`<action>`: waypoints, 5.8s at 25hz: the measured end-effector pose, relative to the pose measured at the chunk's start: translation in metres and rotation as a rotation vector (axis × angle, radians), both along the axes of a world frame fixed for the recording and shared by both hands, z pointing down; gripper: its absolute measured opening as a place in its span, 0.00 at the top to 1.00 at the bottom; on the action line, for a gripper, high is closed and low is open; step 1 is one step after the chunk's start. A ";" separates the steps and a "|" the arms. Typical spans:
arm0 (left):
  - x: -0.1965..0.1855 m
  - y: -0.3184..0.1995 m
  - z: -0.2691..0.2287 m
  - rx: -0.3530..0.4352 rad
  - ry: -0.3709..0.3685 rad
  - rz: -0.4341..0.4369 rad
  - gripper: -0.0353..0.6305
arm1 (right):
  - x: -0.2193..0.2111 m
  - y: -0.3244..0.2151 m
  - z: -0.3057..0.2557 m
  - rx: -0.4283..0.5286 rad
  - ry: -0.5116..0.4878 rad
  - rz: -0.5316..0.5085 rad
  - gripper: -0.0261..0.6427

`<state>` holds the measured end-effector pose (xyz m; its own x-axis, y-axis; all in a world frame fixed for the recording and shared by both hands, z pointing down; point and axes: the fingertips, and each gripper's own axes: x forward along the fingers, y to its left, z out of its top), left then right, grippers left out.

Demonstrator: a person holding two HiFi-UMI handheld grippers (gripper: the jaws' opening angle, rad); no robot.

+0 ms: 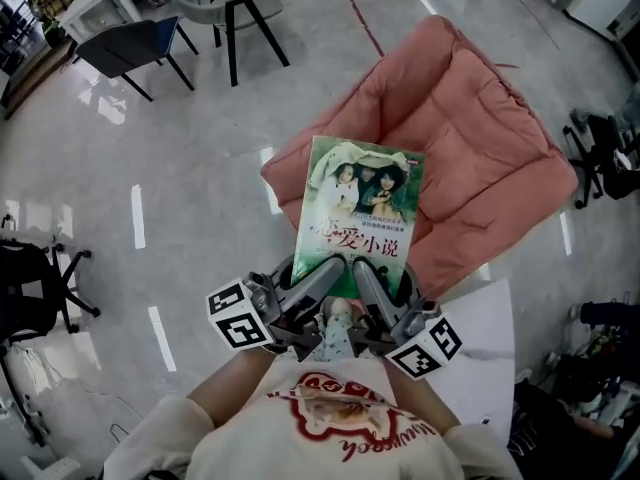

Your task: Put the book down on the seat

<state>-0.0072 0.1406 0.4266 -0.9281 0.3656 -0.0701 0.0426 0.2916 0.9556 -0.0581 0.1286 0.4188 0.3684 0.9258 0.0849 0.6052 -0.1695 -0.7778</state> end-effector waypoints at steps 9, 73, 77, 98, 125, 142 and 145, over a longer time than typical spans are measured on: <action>0.007 0.000 -0.008 -0.076 0.015 -0.054 0.80 | 0.007 0.003 -0.006 -0.064 0.010 -0.055 0.73; -0.002 -0.023 0.064 -0.040 0.087 -0.085 0.80 | -0.004 -0.018 0.072 0.053 0.069 -0.079 0.73; -0.007 -0.029 0.083 -0.035 0.091 -0.067 0.80 | -0.008 -0.025 0.091 0.070 0.067 -0.063 0.73; -0.005 -0.020 0.198 0.076 0.175 -0.015 0.80 | -0.005 -0.018 0.209 0.282 0.092 -0.013 0.73; 0.006 -0.022 0.229 0.116 0.614 -0.082 0.62 | -0.009 -0.017 0.226 0.473 -0.242 0.008 0.64; 0.030 -0.022 0.236 0.086 0.831 -0.119 0.59 | -0.010 -0.018 0.212 0.456 -0.491 -0.059 0.55; 0.038 -0.024 0.237 0.088 0.854 -0.128 0.59 | -0.010 -0.018 0.210 0.449 -0.498 -0.074 0.55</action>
